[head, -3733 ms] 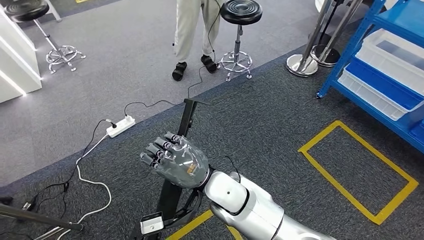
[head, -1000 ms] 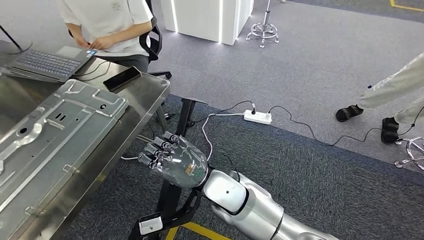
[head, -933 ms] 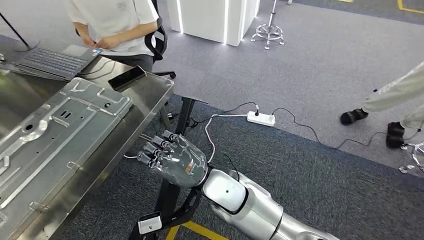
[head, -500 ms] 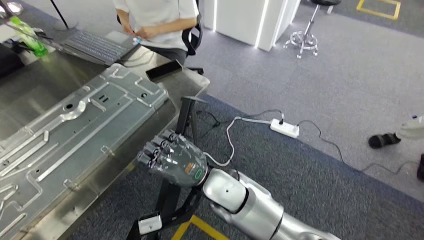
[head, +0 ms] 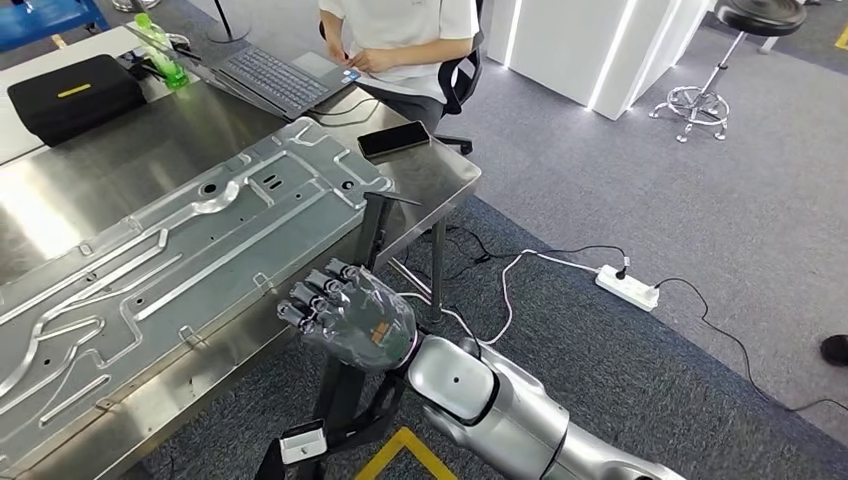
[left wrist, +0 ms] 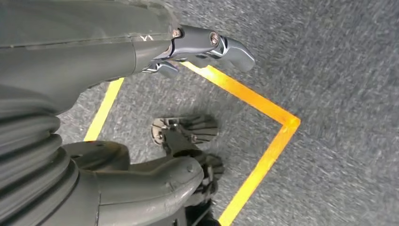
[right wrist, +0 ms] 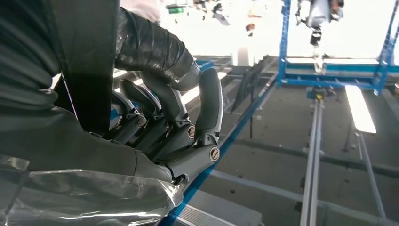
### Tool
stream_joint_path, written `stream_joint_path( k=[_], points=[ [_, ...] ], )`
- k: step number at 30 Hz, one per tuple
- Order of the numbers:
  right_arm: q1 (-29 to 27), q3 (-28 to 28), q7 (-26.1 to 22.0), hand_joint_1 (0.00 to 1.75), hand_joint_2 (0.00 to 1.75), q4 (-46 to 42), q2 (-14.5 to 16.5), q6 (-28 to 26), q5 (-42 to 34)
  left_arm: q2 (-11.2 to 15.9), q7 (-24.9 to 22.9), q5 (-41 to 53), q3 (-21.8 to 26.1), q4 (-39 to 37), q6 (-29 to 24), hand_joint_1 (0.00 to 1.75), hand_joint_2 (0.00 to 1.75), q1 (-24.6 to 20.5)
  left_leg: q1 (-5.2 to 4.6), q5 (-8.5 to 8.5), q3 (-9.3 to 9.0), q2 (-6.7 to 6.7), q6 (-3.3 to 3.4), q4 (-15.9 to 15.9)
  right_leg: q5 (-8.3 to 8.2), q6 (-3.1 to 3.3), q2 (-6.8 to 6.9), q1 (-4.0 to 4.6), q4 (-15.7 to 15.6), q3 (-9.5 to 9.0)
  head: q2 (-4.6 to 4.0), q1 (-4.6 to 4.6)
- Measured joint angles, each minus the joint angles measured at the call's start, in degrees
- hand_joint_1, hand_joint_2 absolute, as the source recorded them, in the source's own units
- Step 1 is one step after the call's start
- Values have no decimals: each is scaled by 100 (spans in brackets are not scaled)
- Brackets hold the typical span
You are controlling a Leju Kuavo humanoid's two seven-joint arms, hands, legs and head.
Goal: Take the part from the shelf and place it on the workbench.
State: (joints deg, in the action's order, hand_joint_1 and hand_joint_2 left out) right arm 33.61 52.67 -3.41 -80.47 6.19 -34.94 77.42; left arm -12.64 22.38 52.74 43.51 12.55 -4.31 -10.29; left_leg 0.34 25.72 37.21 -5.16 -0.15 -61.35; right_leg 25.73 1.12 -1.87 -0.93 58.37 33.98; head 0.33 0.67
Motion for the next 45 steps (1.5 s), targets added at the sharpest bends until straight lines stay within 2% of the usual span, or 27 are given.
stream_joint_path(
  k=[2,3,5,6,8,10,13,15,17,18,19,20,22,24,26,27,28,30,32,34,35,36,38,40,41,43,45],
  points=[
    [-3,1,0,175,175,3,6,-3,-1,3,2,0,1,0,-2,0,175,-19,10,332,314,341,-39,-668,18,33,173,17,-16,-37,0,7],
    [-10,1,0,175,175,7,5,-3,-1,3,2,0,1,0,-2,0,175,-23,24,461,491,412,-62,-1015,35,39,265,24,-9,-44,0,5],
    [-23,1,0,175,175,14,4,-3,-1,5,3,0,1,0,-2,0,175,-9,54,437,616,471,-100,-1235,75,29,436,25,12,-57,0,5],
    [-25,1,0,175,175,15,4,-3,-1,9,3,0,1,0,-3,0,175,-1,67,270,499,511,-113,-1001,99,16,513,22,24,-70,0,5],
    [-22,1,0,175,175,15,5,-3,-1,17,3,-1,1,0,-4,0,175,-4,61,-66,105,735,-112,-244,158,-31,646,35,54,-106,0,6],
    [-19,1,-1,175,175,15,7,-3,-1,19,4,-1,1,0,-4,0,175,-15,26,-171,-98,901,-42,173,202,-88,750,71,75,-131,0,2],
    [-15,2,0,175,175,14,15,-6,0,22,4,0,2,1,-4,0,175,2,10,-167,-97,757,86,222,247,-176,833,74,80,-174,0,-1],
    [-12,2,0,175,175,7,23,-10,1,26,-1,0,2,2,-4,0,175,2,29,-185,-124,633,169,256,433,-226,593,34,329,-91,0,-2],
    [-20,3,0,175,175,7,15,-11,2,27,-3,0,2,2,-4,0,175,-14,26,-195,-128,498,229,263,780,-236,298,17,1025,252,0,-3],
    [-30,3,0,175,175,13,9,-11,2,28,-2,0,2,2,-4,0,175,-20,15,-196,-126,420,246,263,915,-234,241,18,1407,462,0,-3],
    [-40,3,0,175,175,19,4,-10,2,29,-2,0,2,2,-4,0,175,-17,2,-197,-126,336,254,262,951,-226,216,21,1653,617,0,-2],
    [-47,3,0,175,175,22,2,-10,2,30,-2,0,2,2,-4,0,175,-11,-12,-197,-131,249,257,261,863,-208,200,24,1681,672,0,-2],
    [-51,3,0,175,175,23,3,-10,3,31,-2,0,2,2,-4,0,175,-5,-30,-198,-148,73,256,259,419,-133,97,39,1105,463,0,-2],
    [-46,3,0,175,175,23,3,-10,4,21,-1,0,1,1,-3,0,175,-10,-31,-204,-145,-76,235,253,96,-46,-159,54,384,160,0,-2],
    [-39,3,0,175,175,25,5,-10,7,13,4,0,1,0,-1,0,175,-11,3,-220,-115,-196,173,259,52,-13,-269,77,117,51,0,-2],
    [-32,3,-1,175,175,25,11,-10,9,14,8,0,1,0,1,0,175,-9,18,-232,-102,-262,133,273,41,-14,-213,86,78,33,0,-3],
    [-25,3,-1,175,175,27,23,-9,12,17,10,0,1,1,3,0,175,-4,24,-231,-94,-257,101,274,23,-9,-142,74,32,3,0,-3],
    [-6,4,-6,175,175,31,54,-9,17,24,16,0,1,2,5,0,175,-9,-3,-95,-1,-3,50,78,-17,20,10,34,-88,-80,0,7],
    [6,5,-10,175,175,38,68,-8,19,26,20,0,1,2,7,0,175,-37,5,234,295,333,-4,-540,-21,50,185,20,-144,-128,0,15],
    [5,5,-11,175,175,54,68,-7,20,26,19,1,1,2,8,0,175,-49,65,447,603,437,-81,-1147,3,46,369,17,-139,-136,0,15],
    [2,5,-11,175,175,63,68,-6,22,27,17,2,1,2,9,0,175,-44,96,409,628,463,-119,-1197,17,29,450,10,-131,-138,0,15],
    [3,5,-11,175,175,69,68,-5,27,30,15,2,1,2,9,0,175,-39,126,272,535,499,-155,-1023,37,6,526,-3,-116,-142,0,15],
    [11,5,-12,175,175,74,67,-6,44,34,11,5,-1,2,9,0,175,-45,139,-60,135,698,-203,-288,102,-69,657,-17,-51,-152,0,18],
    [26,5,-14,175,175,79,67,-4,61,30,10,13,-5,2,10,0,175,-63,110,-183,-110,846,-151,180,172,-151,761,7,20,-158,0,12],
    [33,5,-14,175,175,80,67,-3,67,26,9,17,-7,1,11,0,175,-70,90,-159,-124,851,-103,223,191,-182,805,25,33,-165,0,10],
    [50,5,-15,175,175,80,68,-3,72,25,9,18,-8,2,13,0,175,-68,97,-167,-113,721,-5,228,220,-231,872,19,35,-196,0,4],
    [73,6,-15,175,175,79,68,-4,72,21,11,18,-8,2,14,0,175,-78,111,-182,-125,609,77,248,395,-276,670,-21,252,-129,0,4]
  ],
)
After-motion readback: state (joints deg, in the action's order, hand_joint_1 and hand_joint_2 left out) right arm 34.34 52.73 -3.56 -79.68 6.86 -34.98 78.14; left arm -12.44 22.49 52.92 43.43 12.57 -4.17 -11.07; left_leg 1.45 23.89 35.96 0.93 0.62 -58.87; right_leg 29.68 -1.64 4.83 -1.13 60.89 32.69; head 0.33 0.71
